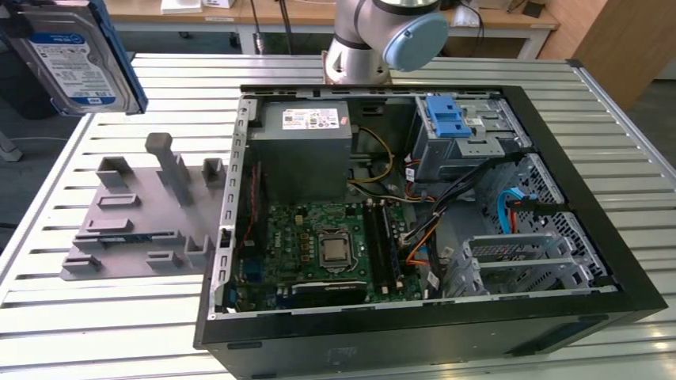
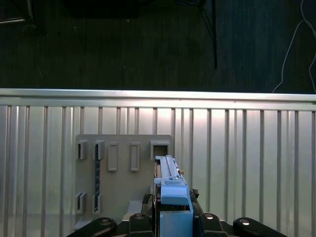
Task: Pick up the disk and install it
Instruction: 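Pick up the disk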
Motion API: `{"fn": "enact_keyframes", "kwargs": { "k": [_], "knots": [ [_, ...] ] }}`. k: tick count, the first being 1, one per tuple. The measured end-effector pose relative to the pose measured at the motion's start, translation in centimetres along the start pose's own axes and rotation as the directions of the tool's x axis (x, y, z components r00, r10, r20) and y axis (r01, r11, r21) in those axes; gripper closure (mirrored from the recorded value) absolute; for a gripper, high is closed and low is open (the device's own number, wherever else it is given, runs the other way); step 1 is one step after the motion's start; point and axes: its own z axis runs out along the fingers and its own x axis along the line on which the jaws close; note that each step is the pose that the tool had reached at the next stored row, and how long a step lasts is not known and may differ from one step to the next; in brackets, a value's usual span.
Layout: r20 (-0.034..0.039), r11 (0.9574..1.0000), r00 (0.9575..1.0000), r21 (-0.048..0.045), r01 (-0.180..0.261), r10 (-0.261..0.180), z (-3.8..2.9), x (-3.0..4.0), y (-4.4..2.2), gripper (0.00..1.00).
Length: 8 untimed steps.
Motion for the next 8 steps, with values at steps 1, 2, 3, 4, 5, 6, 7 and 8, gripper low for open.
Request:
{"fn": "enact_keyframes", "kwargs": {
  "k": [1, 2, 3, 4, 5, 6, 7, 8],
  "knots": [
    [0.0000, 1.0000, 1.0000, 0.0000, 0.000, 0.000, -0.07, 0.00, 0.00, 0.64],
    [0.0000, 1.0000, 1.0000, 0.0000, 0.000, 0.000, -0.14, 0.00, 0.00, 0.64],
    [0.0000, 1.0000, 1.0000, 0.0000, 0.000, 0.000, -0.21, 0.00, 0.00, 0.64],
    [0.0000, 1.0000, 1.0000, 0.0000, 0.000, 0.000, -0.27, -0.01, 0.00, 0.64],
    [0.0000, 1.0000, 1.0000, 0.0000, 0.000, 0.000, -0.34, -0.01, 0.00, 0.64],
    [0.0000, 1.0000, 1.0000, 0.0000, 0.000, 0.000, -0.42, -0.01, 0.00, 0.64],
    [0.0000, 1.0000, 1.0000, 0.0000, 0.000, 0.000, -0.49, -0.01, 0.01, 0.64],
    [-0.0001, 1.0000, 1.0000, 0.0000, 0.000, 0.000, -0.57, -0.01, 0.01, 0.64]
  ]
}}
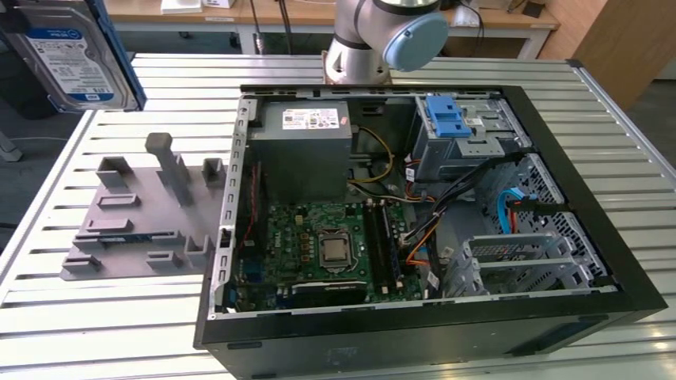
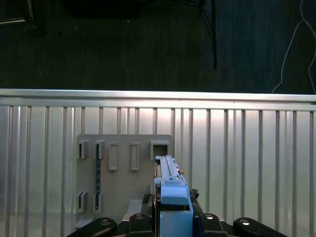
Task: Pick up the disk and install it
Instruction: 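Pick up the disk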
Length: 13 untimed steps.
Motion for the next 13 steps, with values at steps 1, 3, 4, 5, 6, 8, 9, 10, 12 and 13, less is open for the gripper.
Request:
{"fn": "enact_keyframes", "kwargs": {
  "k": [1, 3, 4, 5, 6, 8, 9, 10, 12, 13],
  "knots": [
    [0.0001, 1.0000, 1.0000, 0.0001, 0.000, 0.000, -0.06, 0.00, 0.00, 0.64],
    [0.0000, 1.0000, 1.0000, 0.0001, 0.000, 0.000, -0.21, -0.01, 0.00, 0.64],
    [0.0000, 1.0000, 1.0000, 0.0000, 0.000, 0.000, -0.30, -0.01, 0.00, 0.64],
    [0.0000, 1.0000, 1.0000, 0.0000, 0.000, 0.000, -0.39, -0.01, 0.00, 0.64],
    [0.0000, 1.0000, 1.0000, 0.0001, 0.000, 0.000, -0.47, -0.01, 0.00, 0.64],
    [0.0001, 1.0000, 1.0000, 0.0001, 0.000, 0.000, -0.64, -0.02, 0.01, 0.64],
    [0.0000, 1.0000, 1.0000, 0.0001, 0.000, 0.000, -0.73, -0.02, 0.01, 0.64],
    [0.0000, 1.0000, 1.0000, 0.0000, 0.000, 0.000, -0.82, -0.02, 0.01, 0.64],
    [0.0001, 1.0000, 1.0000, 0.0000, 0.000, 0.000, -0.99, -0.03, 0.01, 0.64],
    [0.0000, 1.0000, 1.0000, 0.0000, 0.000, 0.000, -1.08, -0.03, 0.01, 0.64]
  ]
}}
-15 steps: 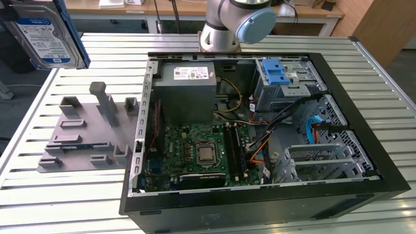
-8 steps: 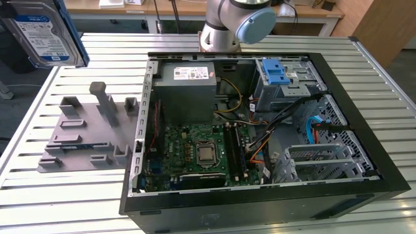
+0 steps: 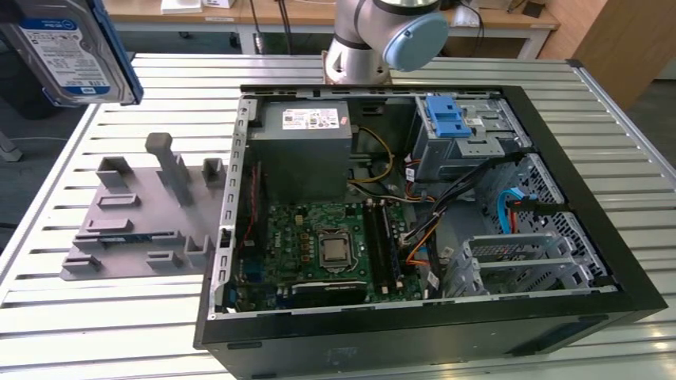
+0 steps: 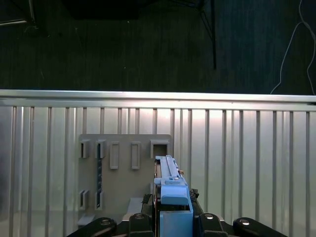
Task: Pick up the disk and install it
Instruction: 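Pick up the disk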
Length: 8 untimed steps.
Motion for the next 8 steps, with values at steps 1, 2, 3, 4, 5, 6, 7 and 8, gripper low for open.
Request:
{"fn": "enact_keyframes", "kwargs": {
  "k": [1, 2, 3, 4, 5, 6, 7, 8],
  "knots": [
    [0.0000, 1.0000, 1.0000, 0.0000, 0.000, 0.000, -0.09, 0.00, 0.00, 0.64],
    [0.0000, 1.0000, 1.0000, 0.0001, 0.000, 0.000, -0.18, -0.01, 0.00, 0.64],
    [0.0000, 1.0000, 1.0000, 0.0000, 0.000, 0.000, -0.27, -0.01, 0.00, 0.64],
    [0.0000, 1.0000, 1.0000, 0.0001, 0.000, 0.000, -0.36, -0.01, 0.00, 0.64],
    [0.0000, 1.0000, 1.0000, 0.0000, 0.000, 0.000, -0.46, -0.01, 0.00, 0.64],
    [0.0000, 1.0000, 1.0000, 0.0000, 0.000, 0.000, -0.55, -0.02, 0.00, 0.64],
    [0.0000, 1.0000, 1.0000, 0.0001, 0.000, 0.000, -0.65, -0.02, 0.01, 0.64],
    [0.0000, 1.0000, 1.0000, 0.0000, 0.000, 0.000, -0.77, -0.02, 0.01, 0.64]
  ]
}}
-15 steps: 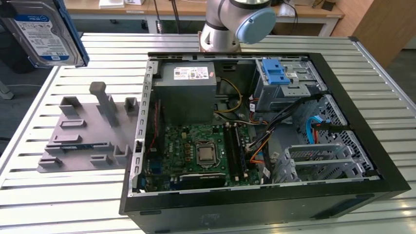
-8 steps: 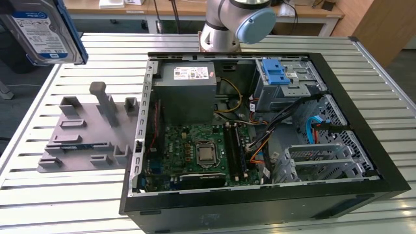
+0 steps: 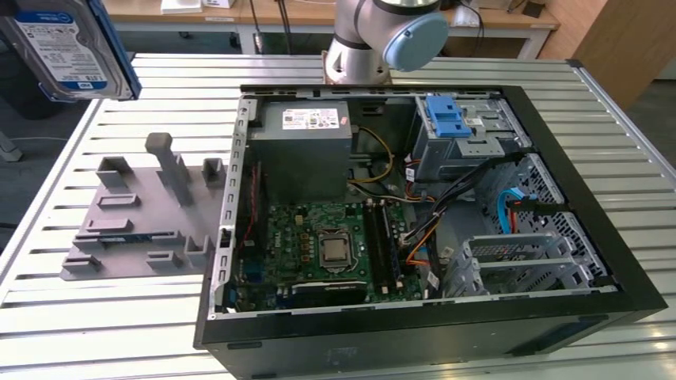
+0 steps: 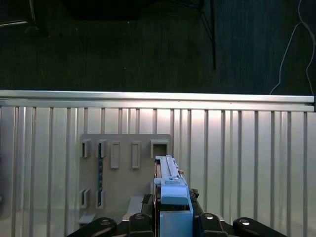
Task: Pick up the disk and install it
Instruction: 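Pick up the disk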
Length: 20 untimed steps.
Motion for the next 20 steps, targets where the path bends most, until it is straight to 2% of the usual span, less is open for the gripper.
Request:
{"fn": "enact_keyframes", "kwargs": {
  "k": [7, 14, 20],
  "knots": [
    [0.0000, 1.0000, 1.0000, -0.0001, 0.000, 0.000, -1.49, -0.04, 0.02, 0.64],
    [-0.0001, 1.0000, 1.0000, -0.0002, 0.000, 0.000, -1.57, 0.02, -0.08, 0.64],
    [0.0000, 1.0000, 1.0000, -0.0001, 0.000, 0.000, -1.59, 0.70, -0.51, 0.64]
  ]
}}
